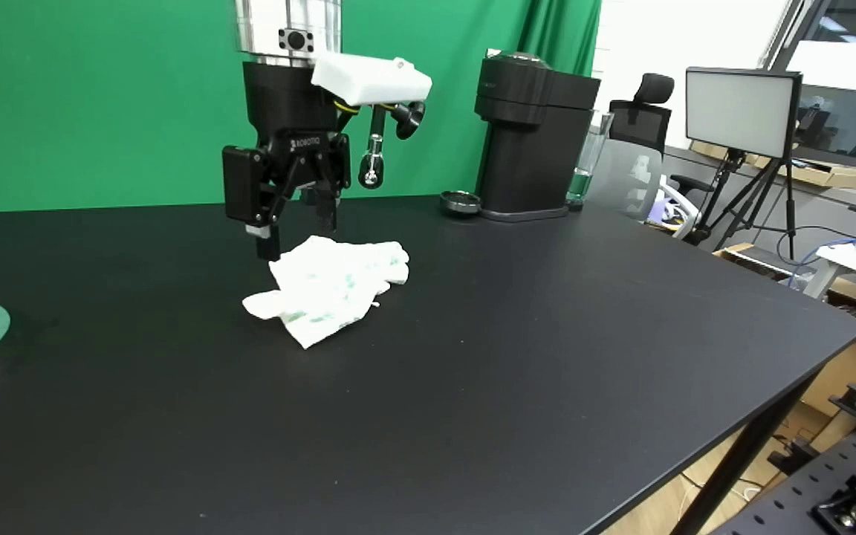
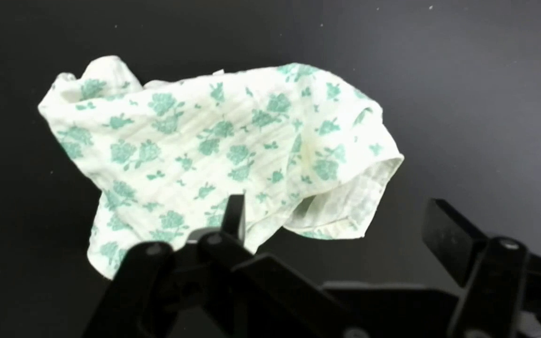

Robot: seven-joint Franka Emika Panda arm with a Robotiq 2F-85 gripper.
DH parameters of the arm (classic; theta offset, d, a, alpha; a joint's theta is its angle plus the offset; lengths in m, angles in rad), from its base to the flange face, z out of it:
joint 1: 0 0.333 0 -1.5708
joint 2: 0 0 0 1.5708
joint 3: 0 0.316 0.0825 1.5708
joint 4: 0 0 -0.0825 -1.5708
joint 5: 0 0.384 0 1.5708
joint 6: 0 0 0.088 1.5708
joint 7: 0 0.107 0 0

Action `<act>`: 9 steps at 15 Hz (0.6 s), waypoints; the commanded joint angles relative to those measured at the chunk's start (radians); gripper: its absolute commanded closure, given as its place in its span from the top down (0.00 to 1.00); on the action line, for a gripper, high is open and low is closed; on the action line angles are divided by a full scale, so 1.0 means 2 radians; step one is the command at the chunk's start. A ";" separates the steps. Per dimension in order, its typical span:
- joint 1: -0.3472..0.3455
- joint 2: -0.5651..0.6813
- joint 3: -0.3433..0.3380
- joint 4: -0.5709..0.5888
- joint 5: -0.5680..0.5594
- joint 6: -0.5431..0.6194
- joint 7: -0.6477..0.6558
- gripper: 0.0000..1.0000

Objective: Place the white cloth on the table

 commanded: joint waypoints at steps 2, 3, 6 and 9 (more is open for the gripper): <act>-0.003 -0.046 0.004 -0.048 0.010 0.020 0.005 1.00; -0.007 -0.051 0.009 -0.052 0.022 0.012 0.000 1.00; -0.004 -0.035 0.007 -0.039 0.030 0.011 -0.004 1.00; -0.006 -0.044 0.011 -0.047 0.044 0.005 -0.008 1.00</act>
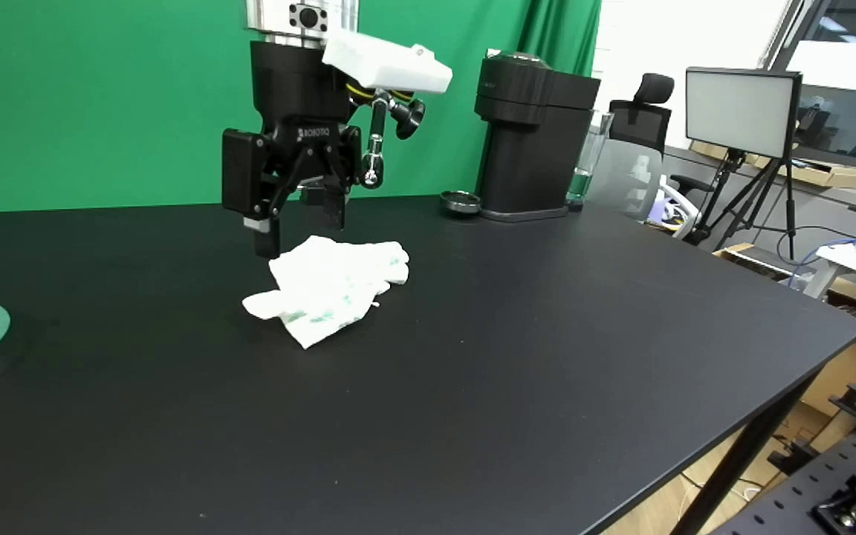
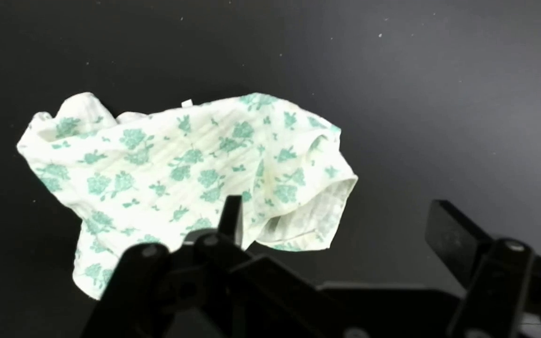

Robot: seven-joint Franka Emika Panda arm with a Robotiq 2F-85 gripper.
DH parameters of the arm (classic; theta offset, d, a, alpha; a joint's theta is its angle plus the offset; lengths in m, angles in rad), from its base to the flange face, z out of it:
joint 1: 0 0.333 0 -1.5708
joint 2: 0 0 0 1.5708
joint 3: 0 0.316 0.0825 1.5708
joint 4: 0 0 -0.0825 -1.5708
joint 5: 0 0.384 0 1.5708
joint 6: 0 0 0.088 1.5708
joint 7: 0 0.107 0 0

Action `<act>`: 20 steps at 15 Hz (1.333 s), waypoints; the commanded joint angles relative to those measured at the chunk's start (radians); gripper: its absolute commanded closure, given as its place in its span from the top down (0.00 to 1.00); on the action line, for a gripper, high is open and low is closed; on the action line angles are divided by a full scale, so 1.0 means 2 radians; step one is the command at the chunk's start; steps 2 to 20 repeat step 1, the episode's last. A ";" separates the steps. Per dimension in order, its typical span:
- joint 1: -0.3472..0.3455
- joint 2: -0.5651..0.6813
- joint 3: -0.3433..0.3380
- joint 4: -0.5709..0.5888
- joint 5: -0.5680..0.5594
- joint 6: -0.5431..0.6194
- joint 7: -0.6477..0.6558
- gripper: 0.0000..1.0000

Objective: Place the white cloth on the table

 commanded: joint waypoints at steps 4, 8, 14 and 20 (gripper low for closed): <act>-0.001 -0.001 0.001 0.000 0.001 -0.001 0.000 1.00; -0.001 -0.001 0.001 0.000 0.001 -0.001 0.000 1.00; -0.001 -0.001 0.001 0.000 0.001 -0.001 0.000 1.00; -0.001 -0.001 0.001 0.000 0.001 -0.001 0.000 1.00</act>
